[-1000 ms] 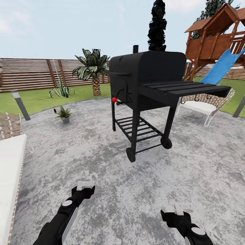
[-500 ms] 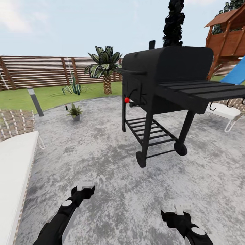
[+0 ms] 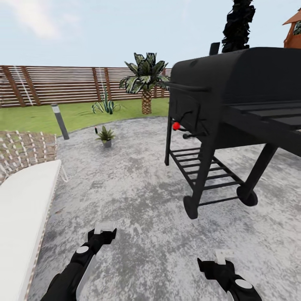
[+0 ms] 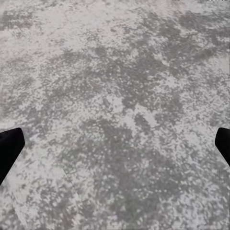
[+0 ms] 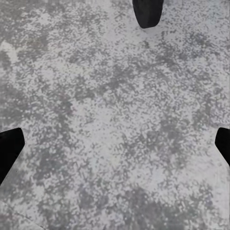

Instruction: Pick up the pesticide atomizer in the garden and spray insectifuge to fully cover both potted plants in the garden.

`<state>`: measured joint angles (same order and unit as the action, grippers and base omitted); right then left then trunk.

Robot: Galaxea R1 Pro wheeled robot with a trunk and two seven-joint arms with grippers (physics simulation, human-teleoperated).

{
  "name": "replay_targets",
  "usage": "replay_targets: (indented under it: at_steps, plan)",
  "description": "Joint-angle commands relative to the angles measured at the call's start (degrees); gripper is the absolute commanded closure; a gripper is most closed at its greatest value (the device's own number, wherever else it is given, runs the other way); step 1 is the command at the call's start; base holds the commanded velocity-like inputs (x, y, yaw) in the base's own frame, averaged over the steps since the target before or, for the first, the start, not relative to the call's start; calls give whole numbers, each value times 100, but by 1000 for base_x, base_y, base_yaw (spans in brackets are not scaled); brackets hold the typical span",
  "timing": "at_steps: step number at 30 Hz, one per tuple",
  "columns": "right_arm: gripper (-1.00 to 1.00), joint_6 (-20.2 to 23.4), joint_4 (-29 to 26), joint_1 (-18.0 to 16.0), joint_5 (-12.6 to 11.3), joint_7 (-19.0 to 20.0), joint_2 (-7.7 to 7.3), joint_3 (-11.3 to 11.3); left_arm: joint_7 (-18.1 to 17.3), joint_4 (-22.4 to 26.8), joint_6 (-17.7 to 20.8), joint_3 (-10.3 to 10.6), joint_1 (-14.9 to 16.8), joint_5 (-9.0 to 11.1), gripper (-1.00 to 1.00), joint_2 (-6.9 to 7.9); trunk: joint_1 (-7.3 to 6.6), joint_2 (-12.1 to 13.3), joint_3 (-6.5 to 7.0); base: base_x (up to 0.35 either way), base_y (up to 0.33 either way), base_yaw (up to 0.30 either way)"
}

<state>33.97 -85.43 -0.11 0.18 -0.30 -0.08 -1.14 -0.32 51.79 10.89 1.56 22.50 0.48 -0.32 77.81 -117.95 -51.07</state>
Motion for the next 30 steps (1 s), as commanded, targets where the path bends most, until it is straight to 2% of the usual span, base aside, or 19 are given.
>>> replay_targets:
  at_steps: [1, 30]
  plan:
    - [-100, 28, -9, 0, 1, -3, -1, -1, -3, 8, 31, 2, 4, 5, -100, -1, 3, -2, -12, 346, 28, 204]
    - [-100, 26, -13, -1, -1, -4, -1, 4, -5, 9, 32, -7, 7, 11, -100, -3, 3, -2, -196, 346, -4, 204]
